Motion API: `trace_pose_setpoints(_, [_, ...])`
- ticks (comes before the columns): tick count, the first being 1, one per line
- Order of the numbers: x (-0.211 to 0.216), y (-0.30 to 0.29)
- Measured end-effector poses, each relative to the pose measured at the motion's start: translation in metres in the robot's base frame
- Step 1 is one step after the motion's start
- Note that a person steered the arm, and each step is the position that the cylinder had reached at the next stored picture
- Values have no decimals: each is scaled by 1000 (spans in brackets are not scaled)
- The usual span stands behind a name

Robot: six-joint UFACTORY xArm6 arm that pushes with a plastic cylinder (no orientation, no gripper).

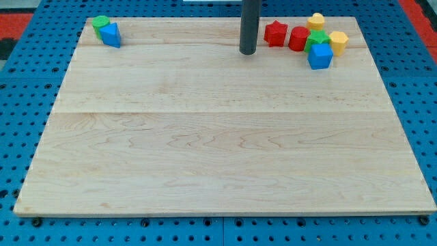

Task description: Move your arm close to the red star

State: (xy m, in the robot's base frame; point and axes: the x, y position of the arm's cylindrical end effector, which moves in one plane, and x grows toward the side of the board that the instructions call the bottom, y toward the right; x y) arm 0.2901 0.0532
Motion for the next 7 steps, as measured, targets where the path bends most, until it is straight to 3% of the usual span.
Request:
trace_pose_setpoints(2, [-5, -24])
trace_pose_setpoints(3, [-41, -37])
trace_pose_setpoints(5, [-98, -7])
trace_pose_setpoints(7, [-98, 9])
